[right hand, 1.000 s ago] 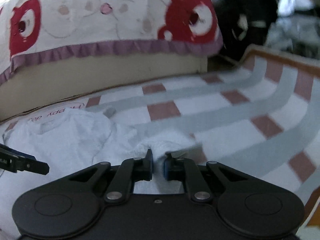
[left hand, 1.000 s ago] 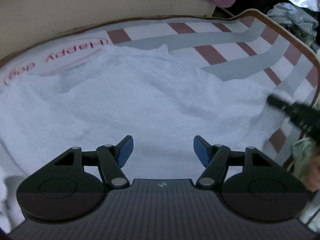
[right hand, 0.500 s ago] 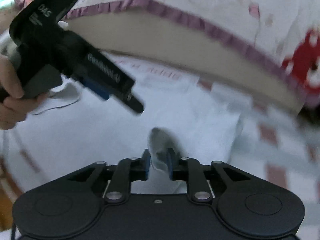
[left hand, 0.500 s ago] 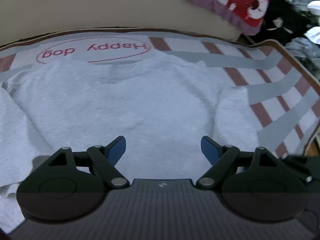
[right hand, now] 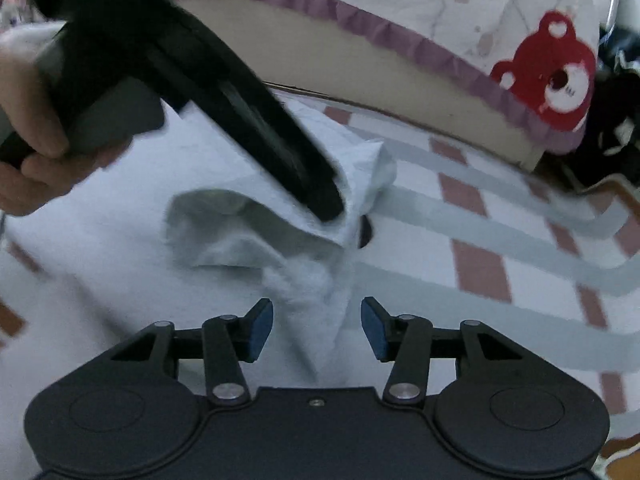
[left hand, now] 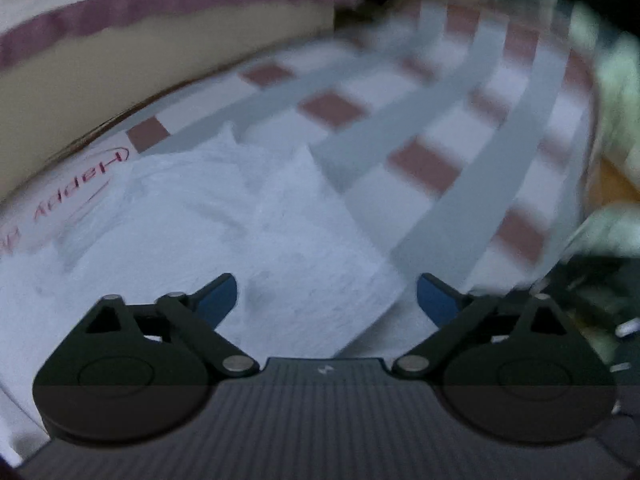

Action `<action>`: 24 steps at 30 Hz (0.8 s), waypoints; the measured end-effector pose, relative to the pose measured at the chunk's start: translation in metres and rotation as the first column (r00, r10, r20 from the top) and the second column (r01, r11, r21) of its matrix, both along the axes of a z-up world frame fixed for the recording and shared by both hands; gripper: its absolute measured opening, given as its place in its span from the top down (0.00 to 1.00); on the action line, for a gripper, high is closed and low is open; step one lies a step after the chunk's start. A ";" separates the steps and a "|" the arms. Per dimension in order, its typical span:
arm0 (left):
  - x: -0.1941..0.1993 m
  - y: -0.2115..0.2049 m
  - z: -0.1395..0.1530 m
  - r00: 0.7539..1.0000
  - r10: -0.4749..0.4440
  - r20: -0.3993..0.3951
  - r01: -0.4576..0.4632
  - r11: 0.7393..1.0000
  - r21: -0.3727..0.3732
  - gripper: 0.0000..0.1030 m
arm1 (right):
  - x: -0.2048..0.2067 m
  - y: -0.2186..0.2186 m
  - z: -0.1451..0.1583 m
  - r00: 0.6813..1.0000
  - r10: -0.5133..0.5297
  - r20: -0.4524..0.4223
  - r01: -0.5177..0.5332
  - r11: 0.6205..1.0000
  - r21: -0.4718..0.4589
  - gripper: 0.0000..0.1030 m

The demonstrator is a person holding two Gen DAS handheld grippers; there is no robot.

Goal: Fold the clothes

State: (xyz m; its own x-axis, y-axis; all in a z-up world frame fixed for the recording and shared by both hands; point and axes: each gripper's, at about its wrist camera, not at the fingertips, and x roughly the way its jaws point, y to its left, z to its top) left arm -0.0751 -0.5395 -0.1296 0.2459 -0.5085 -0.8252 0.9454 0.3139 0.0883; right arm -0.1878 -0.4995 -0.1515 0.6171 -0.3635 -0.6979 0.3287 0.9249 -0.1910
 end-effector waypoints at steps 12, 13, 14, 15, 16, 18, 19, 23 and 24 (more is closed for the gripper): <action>0.081 0.080 0.008 0.880 0.428 -0.206 -0.464 0.867 -0.181 0.80 | -0.024 -0.024 -0.017 0.961 -0.242 0.135 0.199 0.942 0.270 0.94; 0.084 0.085 0.006 0.882 0.438 -0.172 -0.463 0.873 -0.150 0.79 | -0.024 -0.024 -0.018 0.959 -0.249 0.138 0.204 0.939 0.277 0.94; 0.083 0.089 0.005 0.890 0.435 -0.136 -0.451 0.883 -0.128 0.76 | -0.025 -0.023 -0.018 0.956 -0.256 0.142 0.209 0.936 0.283 0.94; 0.082 0.092 0.006 0.899 0.422 -0.117 -0.434 0.894 -0.111 0.68 | -0.026 -0.023 -0.019 0.953 -0.264 0.147 0.213 0.933 0.291 0.94; 0.081 0.093 0.007 0.906 0.405 -0.119 -0.417 0.903 -0.106 0.63 | -0.027 -0.023 -0.020 0.950 -0.272 0.154 0.217 0.928 0.303 0.94; 0.081 0.093 0.016 0.918 0.369 -0.146 -0.389 0.909 -0.148 0.44 | -0.030 -0.026 -0.023 0.943 -0.286 0.171 0.218 0.918 0.331 0.94; 0.081 0.089 0.023 0.927 0.344 -0.150 -0.368 0.912 -0.183 0.41 | -0.033 -0.027 -0.024 0.939 -0.289 0.185 0.214 0.914 0.344 0.93; 0.079 0.049 0.042 0.967 0.206 -0.148 -0.237 0.942 -0.237 0.24 | -0.045 -0.025 -0.033 0.923 -0.292 0.250 0.185 0.908 0.375 0.92; 0.076 0.035 0.044 0.975 0.160 -0.153 -0.193 0.953 -0.233 0.23 | -0.047 -0.026 -0.035 0.918 -0.294 0.265 0.180 0.906 0.383 0.92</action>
